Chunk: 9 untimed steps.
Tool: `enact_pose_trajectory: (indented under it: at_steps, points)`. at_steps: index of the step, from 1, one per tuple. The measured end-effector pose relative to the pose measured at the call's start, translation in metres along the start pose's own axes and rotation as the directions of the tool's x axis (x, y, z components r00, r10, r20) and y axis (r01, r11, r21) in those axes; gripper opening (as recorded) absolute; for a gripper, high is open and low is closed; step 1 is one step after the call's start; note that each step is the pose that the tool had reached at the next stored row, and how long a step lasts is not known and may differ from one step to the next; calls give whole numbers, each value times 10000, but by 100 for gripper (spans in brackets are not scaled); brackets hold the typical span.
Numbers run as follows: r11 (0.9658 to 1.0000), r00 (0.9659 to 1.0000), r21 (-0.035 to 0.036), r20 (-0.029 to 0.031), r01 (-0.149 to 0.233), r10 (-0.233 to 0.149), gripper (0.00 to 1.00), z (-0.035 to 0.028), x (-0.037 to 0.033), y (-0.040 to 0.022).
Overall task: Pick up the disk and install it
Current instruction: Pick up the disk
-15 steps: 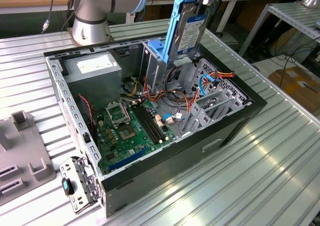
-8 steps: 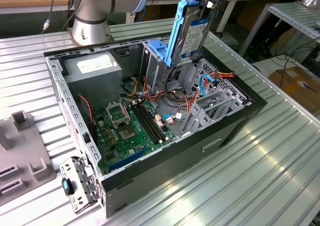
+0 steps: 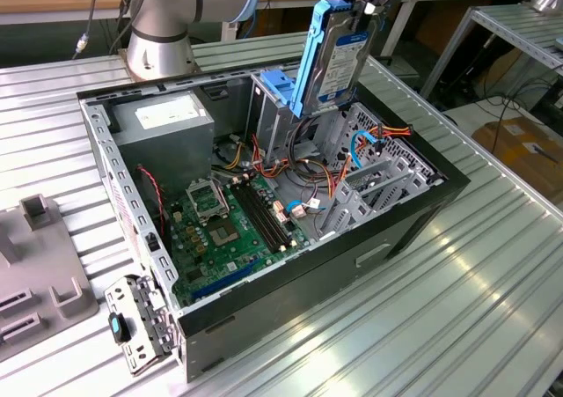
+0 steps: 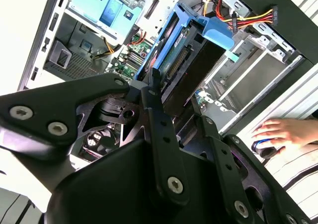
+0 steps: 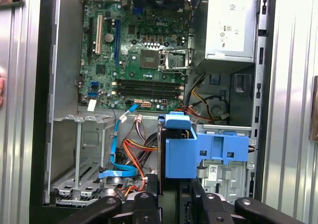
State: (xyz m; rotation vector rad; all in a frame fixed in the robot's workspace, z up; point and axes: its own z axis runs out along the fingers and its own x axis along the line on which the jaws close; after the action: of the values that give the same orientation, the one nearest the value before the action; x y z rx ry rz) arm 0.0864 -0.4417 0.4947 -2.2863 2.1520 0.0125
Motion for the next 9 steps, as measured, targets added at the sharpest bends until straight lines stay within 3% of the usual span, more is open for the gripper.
enact_pose_trajectory:
  at_steps: [5,9]
  points:
    - [10000,10000,0,-1,0,0,35,-1,26,2]
    - [10000,10000,0,0,0,0,35,-1,88,5]
